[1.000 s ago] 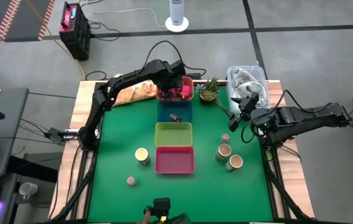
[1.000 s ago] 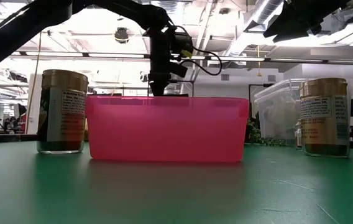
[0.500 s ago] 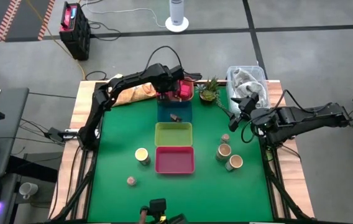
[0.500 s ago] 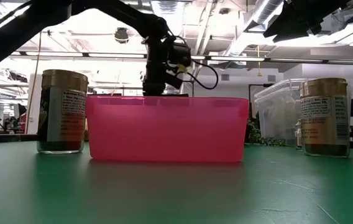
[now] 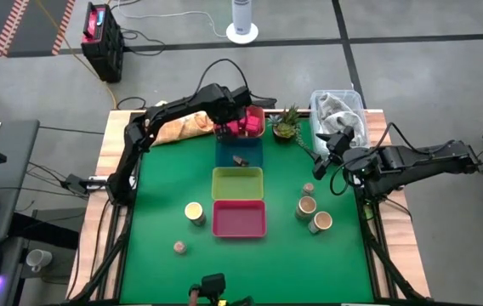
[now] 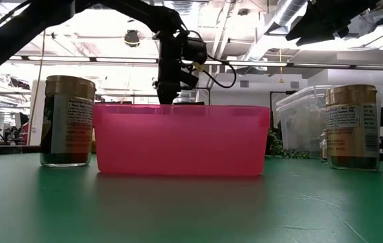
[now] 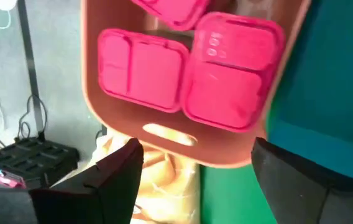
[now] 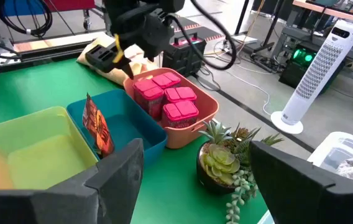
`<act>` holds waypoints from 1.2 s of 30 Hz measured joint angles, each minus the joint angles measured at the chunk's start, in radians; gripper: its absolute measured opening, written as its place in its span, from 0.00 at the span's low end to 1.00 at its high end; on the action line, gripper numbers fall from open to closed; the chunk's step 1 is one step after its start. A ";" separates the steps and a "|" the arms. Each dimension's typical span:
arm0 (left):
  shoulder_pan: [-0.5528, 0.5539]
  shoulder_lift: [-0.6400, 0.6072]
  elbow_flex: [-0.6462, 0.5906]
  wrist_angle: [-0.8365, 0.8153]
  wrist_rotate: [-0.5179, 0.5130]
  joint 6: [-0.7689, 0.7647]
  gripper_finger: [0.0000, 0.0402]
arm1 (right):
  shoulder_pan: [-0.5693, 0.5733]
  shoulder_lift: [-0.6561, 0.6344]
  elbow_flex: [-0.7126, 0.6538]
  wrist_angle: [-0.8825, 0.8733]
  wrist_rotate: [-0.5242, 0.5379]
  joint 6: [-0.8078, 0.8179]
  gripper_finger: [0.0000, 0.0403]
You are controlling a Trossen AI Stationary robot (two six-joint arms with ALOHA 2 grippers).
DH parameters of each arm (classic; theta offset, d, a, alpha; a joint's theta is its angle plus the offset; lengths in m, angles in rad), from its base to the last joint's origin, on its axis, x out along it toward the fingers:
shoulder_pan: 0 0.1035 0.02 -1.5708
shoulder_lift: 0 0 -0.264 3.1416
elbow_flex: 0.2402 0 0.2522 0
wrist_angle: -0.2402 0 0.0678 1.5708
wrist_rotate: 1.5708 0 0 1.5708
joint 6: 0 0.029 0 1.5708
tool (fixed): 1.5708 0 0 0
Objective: Sort spices by type
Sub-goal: Put the red seasoning can into the orange bin, then put the middle left golden seasoning bottle into the yellow bin
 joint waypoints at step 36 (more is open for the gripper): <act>-0.871 -0.314 -0.379 -0.168 0.048 -0.833 0.79 | 0.002 0.000 0.000 -0.012 0.000 0.024 0.78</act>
